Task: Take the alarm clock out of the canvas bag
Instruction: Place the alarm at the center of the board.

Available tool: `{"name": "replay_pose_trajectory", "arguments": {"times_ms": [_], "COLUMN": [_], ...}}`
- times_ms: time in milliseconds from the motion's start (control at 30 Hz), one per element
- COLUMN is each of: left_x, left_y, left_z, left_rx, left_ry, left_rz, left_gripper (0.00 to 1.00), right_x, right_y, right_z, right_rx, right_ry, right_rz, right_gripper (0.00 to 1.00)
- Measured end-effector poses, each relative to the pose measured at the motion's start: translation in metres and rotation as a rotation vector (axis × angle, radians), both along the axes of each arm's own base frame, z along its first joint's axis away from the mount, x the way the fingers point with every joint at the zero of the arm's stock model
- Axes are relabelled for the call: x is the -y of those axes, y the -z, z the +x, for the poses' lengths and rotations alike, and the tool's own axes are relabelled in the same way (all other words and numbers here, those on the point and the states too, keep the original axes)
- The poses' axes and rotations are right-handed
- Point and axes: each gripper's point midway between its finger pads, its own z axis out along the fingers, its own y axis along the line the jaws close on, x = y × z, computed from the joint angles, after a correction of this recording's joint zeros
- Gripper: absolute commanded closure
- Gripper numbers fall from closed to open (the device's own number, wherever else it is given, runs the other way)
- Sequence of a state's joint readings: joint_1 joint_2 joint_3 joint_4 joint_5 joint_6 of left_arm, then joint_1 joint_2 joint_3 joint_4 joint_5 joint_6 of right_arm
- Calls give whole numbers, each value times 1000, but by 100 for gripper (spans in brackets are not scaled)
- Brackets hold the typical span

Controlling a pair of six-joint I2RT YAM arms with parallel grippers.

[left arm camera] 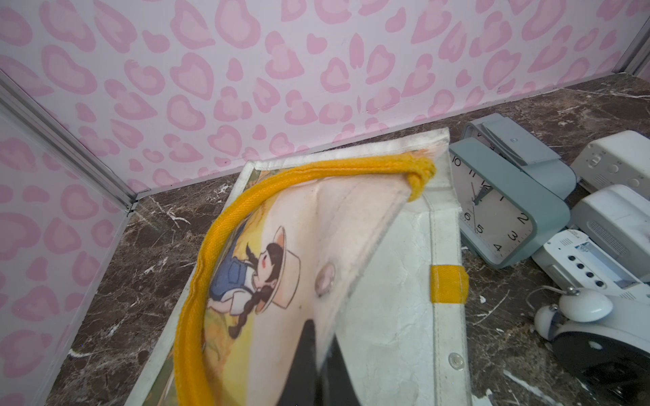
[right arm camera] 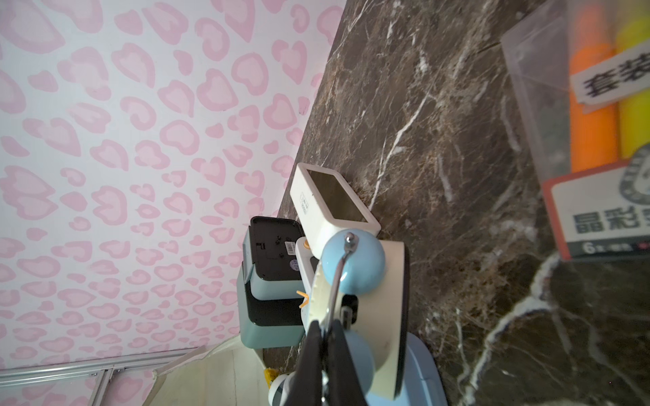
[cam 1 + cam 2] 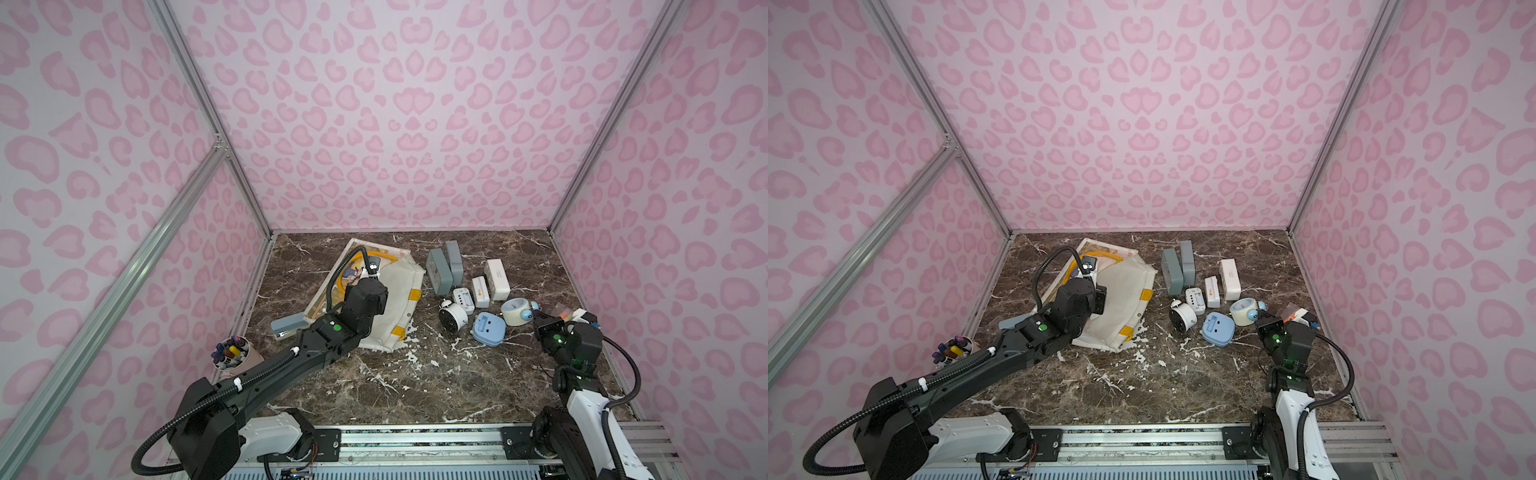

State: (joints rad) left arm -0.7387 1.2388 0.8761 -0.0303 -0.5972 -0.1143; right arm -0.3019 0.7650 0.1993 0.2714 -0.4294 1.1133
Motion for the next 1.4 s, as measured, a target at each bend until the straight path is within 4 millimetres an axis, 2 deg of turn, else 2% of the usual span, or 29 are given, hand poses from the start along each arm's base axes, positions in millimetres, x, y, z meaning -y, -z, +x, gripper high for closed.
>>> {"name": "replay_pose_trajectory", "arguments": {"times_ms": [133, 800, 1000, 1400], "left_x": [0, 0, 0, 0], "left_y": [1, 1, 1, 3], "left_z": [0, 0, -1, -2], "left_rx": [-2, -2, -3, -5], "left_ry": [2, 2, 2, 6], "left_rz": [0, -2, -1, -1], "left_gripper": [97, 97, 97, 97], "right_x": [5, 19, 19, 21], "right_y": [14, 37, 51, 58], "right_z": [-3, -1, -4, 0], "right_rx": [-31, -106, -171, -246], "right_ry": [19, 48, 50, 32], "right_rz": [25, 45, 65, 57], "right_gripper": [100, 100, 100, 100]}}
